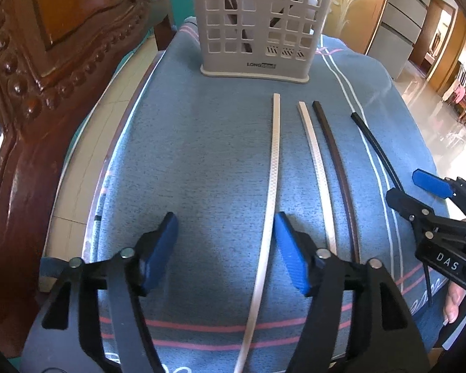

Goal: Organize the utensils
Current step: 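Close the left tool on a white chopstick while the right tool grasps a black one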

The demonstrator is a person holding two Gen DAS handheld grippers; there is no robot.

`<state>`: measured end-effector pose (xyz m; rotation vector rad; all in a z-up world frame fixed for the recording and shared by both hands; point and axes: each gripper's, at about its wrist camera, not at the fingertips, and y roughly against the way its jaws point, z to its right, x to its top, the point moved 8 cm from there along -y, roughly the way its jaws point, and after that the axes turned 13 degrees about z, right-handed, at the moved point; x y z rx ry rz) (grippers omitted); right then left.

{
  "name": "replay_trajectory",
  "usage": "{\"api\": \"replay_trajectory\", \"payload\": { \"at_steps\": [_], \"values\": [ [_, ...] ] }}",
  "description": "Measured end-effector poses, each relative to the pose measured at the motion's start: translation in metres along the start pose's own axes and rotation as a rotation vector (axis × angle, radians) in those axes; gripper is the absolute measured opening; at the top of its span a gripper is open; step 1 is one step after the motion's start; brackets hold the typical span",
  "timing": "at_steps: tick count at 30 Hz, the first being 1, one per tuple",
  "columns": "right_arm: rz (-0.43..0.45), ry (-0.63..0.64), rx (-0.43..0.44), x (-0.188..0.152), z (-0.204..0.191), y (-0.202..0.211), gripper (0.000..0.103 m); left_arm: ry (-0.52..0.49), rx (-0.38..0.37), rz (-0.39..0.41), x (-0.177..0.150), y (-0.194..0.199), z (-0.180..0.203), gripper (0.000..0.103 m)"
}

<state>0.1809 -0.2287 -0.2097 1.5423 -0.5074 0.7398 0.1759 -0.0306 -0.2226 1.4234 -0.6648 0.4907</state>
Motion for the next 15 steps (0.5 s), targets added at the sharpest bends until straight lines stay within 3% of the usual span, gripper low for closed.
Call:
{"api": "replay_trajectory", "payload": {
  "at_steps": [2, 8, 12, 15],
  "values": [
    [0.003, -0.001, 0.001, 0.0, 0.0, 0.0, 0.064, -0.021, -0.006, -0.003, -0.001, -0.001, 0.003, 0.077],
    [-0.007, -0.002, 0.0, 0.004, -0.001, -0.005, 0.065, -0.018, -0.01, -0.013, 0.001, -0.003, 0.005, 0.076],
    [-0.019, 0.005, 0.001, 0.013, -0.001, -0.015, 0.065, -0.032, -0.016, -0.012, 0.014, -0.01, 0.01, 0.05],
    [-0.016, 0.02, 0.003, 0.02, -0.004, -0.024, 0.065, -0.052, -0.019, -0.016, 0.027, -0.021, 0.02, 0.039]
  ]
}}
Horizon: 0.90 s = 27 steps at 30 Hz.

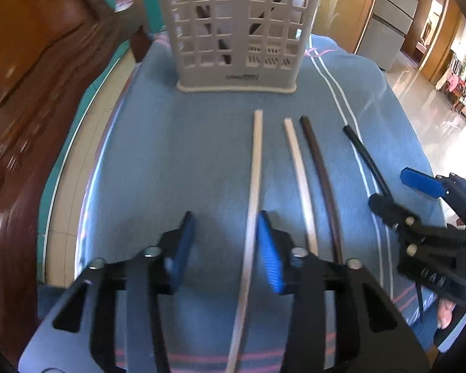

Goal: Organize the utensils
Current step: 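Close the left tool on a white chopstick while the right tool grasps a black one, then lift both chopsticks upright in both tools over the white holder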

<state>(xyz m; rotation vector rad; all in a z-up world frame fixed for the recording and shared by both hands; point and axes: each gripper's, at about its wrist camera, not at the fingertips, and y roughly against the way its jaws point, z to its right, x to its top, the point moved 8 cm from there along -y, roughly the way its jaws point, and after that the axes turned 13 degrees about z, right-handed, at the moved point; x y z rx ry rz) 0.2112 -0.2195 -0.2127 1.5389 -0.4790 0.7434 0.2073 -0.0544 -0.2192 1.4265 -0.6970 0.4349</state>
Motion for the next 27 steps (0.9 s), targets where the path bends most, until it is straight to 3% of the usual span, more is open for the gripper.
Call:
{"api": "replay_trajectory", "payload": {
  "at_steps": [2, 5, 7, 9, 11, 12, 18, 27],
  "values": [
    [0.007, 0.009, 0.004, 0.003, -0.002, -0.004, 0.06, -0.013, 0.01, 0.004, 0.009, -0.008, 0.006, 0.035],
    [0.019, 0.011, 0.024, 0.009, -0.007, -0.007, 0.039, -0.027, 0.007, -0.003, 0.02, -0.017, 0.013, 0.031],
    [0.018, -0.004, 0.042, 0.011, -0.006, -0.008, 0.016, -0.024, 0.001, -0.012, 0.024, -0.021, 0.015, 0.03],
    [0.006, -0.044, 0.073, 0.012, -0.004, -0.008, 0.007, -0.008, -0.014, -0.024, 0.026, -0.023, 0.015, 0.023],
    [0.005, -0.08, 0.101, 0.011, -0.002, -0.008, 0.006, -0.012, -0.018, -0.023, 0.025, -0.022, 0.016, 0.008],
    [0.013, -0.088, 0.11, 0.01, -0.001, -0.005, 0.006, -0.012, -0.018, -0.023, 0.025, -0.021, 0.015, 0.007],
    [0.13, -0.113, 0.135, 0.027, 0.005, 0.035, 0.006, 0.038, -0.049, 0.023, 0.031, 0.001, 0.005, 0.007],
    [0.371, -0.103, 0.202, 0.083, 0.008, 0.142, 0.006, 0.046, -0.088, 0.259, 0.077, 0.105, -0.008, 0.007]
  ]
}}
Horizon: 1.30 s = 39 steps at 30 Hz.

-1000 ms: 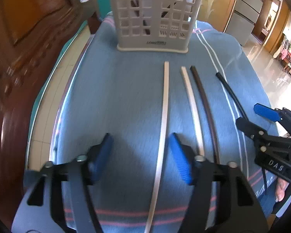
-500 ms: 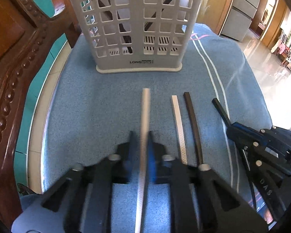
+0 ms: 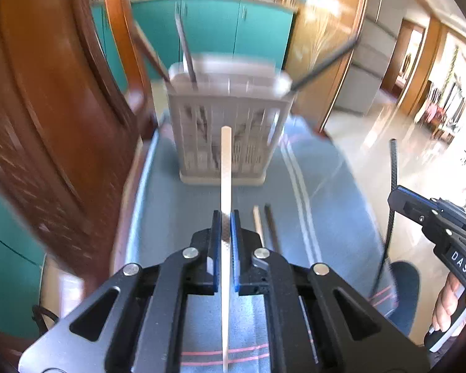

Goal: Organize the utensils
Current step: 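Lift both chopsticks upright in both tools over the white holder, then drop the chopsticks into the holder by opening both tools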

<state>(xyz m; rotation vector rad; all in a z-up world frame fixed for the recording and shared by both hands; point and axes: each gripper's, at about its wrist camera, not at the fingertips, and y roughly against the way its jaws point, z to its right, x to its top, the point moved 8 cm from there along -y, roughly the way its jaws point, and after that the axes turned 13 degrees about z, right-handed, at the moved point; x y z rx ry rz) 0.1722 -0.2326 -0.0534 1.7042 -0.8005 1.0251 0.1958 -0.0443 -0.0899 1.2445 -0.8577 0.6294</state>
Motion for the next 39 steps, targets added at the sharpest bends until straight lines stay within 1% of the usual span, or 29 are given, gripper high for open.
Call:
{"api": "replay_trajectory", "payload": {
  "at_steps": [2, 5, 6, 9, 11, 12, 13, 14, 15, 17, 18, 19, 20, 22, 24, 25, 28, 31, 33, 39],
  "values": [
    [0.054, 0.007, 0.027, 0.023, -0.009, 0.012, 0.006, 0.001, -0.001, 0.067, 0.021, 0.022, -0.002, 0.007],
    [0.115, 0.022, 0.066, 0.054, -0.021, 0.018, 0.006, -0.003, -0.002, 0.15, 0.054, 0.047, -0.003, 0.007],
    [0.132, 0.029, 0.071, 0.066, -0.025, 0.017, 0.006, -0.008, -0.001, 0.184, 0.068, 0.055, -0.003, 0.007],
    [0.223, 0.056, 0.077, 0.112, -0.039, 0.017, 0.006, -0.018, 0.018, 0.272, 0.11, 0.07, -0.005, 0.007],
    [0.258, 0.038, 0.081, 0.137, -0.044, 0.012, 0.006, -0.027, 0.044, 0.355, 0.148, 0.082, -0.005, 0.007],
    [0.274, 0.028, 0.079, 0.146, -0.044, 0.011, 0.006, -0.024, 0.052, 0.373, 0.159, 0.083, -0.006, 0.007],
    [0.304, 0.019, 0.065, 0.16, -0.045, 0.009, 0.006, -0.013, 0.065, 0.402, 0.178, 0.085, -0.007, 0.007],
    [0.33, 0.012, 0.045, 0.17, -0.044, 0.008, 0.006, -0.006, 0.074, 0.417, 0.186, 0.086, -0.013, 0.007],
    [0.354, 0.003, 0.025, 0.179, -0.042, 0.006, 0.006, 0.009, 0.104, 0.456, 0.201, 0.085, -0.016, 0.007],
    [0.411, 0.003, -0.038, 0.192, -0.04, 0.002, 0.006, 0.015, 0.149, 0.497, 0.213, 0.084, -0.021, 0.007],
    [0.423, 0.004, -0.063, 0.194, -0.04, 0.0, 0.006, 0.02, 0.161, 0.514, 0.219, 0.079, -0.021, 0.007],
    [0.426, 0.002, -0.073, 0.193, -0.039, -0.004, 0.006, 0.039, 0.159, 0.531, 0.221, 0.069, -0.024, 0.007],
    [0.422, 0.0, -0.078, 0.19, -0.038, -0.01, 0.006, 0.046, 0.155, 0.531, 0.221, 0.063, -0.025, 0.007],
    [0.403, 0.007, -0.092, 0.181, -0.035, -0.021, 0.006, 0.086, 0.155, 0.507, 0.213, 0.037, -0.033, 0.007],
    [0.381, 0.016, -0.091, 0.168, -0.032, -0.034, 0.006, 0.128, 0.14, 0.481, 0.205, 0.025, -0.041, 0.007],
    [0.372, 0.023, -0.091, 0.163, -0.032, -0.04, 0.006, 0.141, 0.146, 0.472, 0.201, 0.016, -0.045, 0.007],
    [0.342, 0.029, -0.088, 0.149, -0.032, -0.052, 0.006, 0.144, 0.168, 0.454, 0.195, -0.004, -0.053, 0.007],
    [0.325, 0.028, -0.073, 0.141, -0.035, -0.058, 0.006, 0.139, 0.169, 0.434, 0.188, -0.013, -0.052, 0.007],
    [0.319, 0.028, -0.064, 0.136, -0.036, -0.059, 0.006, 0.128, 0.167, 0.429, 0.182, -0.012, -0.05, 0.007],
    [0.309, 0.04, -0.069, 0.126, -0.04, -0.055, 0.006, 0.111, 0.164, 0.411, 0.173, -0.015, -0.044, 0.007]
  ]
}}
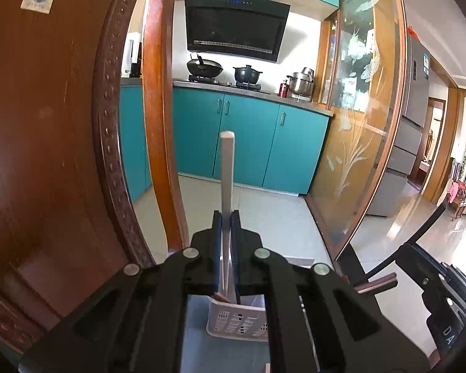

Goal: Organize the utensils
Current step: 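Drop the chopsticks into the holder by opening both tools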

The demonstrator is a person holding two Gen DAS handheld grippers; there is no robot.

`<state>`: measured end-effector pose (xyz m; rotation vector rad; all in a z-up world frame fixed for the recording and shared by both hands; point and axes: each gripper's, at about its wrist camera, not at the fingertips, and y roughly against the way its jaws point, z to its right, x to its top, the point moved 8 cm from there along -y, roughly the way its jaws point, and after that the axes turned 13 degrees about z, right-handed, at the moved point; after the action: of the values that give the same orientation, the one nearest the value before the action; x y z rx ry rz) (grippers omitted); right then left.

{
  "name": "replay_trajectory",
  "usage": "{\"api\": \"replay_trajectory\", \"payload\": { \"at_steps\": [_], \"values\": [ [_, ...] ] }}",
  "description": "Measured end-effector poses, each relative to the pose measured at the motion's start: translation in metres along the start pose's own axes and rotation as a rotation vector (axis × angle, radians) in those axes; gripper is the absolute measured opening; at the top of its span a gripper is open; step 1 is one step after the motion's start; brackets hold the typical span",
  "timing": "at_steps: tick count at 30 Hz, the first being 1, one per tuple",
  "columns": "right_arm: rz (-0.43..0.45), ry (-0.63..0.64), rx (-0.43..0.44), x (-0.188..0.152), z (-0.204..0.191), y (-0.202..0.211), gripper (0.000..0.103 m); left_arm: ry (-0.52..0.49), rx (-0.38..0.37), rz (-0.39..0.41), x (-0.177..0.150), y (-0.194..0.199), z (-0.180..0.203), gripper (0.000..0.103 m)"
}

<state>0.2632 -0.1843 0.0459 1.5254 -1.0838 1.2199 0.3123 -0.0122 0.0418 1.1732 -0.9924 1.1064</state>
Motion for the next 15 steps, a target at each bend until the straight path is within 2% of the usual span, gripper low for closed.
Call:
{"api": "replay_trajectory", "payload": {
  "at_steps": [3, 6, 9, 12, 15],
  "values": [
    [0.003, 0.002, -0.005, 0.0, 0.001, 0.005, 0.007, 0.004, -0.005, -0.008, -0.001, 0.0, 0.001, 0.007],
    [0.012, 0.0, -0.01, 0.003, 0.003, 0.01, 0.017, -0.002, -0.011, -0.01, -0.005, 0.005, 0.001, 0.008],
    [0.034, -0.006, -0.002, 0.007, 0.003, 0.024, 0.021, -0.019, -0.013, -0.013, -0.011, 0.012, 0.004, 0.013],
    [0.069, -0.01, 0.041, 0.008, 0.001, 0.052, 0.021, -0.033, -0.022, -0.011, -0.018, 0.026, 0.005, 0.016],
    [0.063, -0.025, 0.13, -0.012, -0.005, 0.08, 0.021, -0.04, -0.036, -0.047, -0.043, 0.048, 0.001, 0.016]
  ]
}}
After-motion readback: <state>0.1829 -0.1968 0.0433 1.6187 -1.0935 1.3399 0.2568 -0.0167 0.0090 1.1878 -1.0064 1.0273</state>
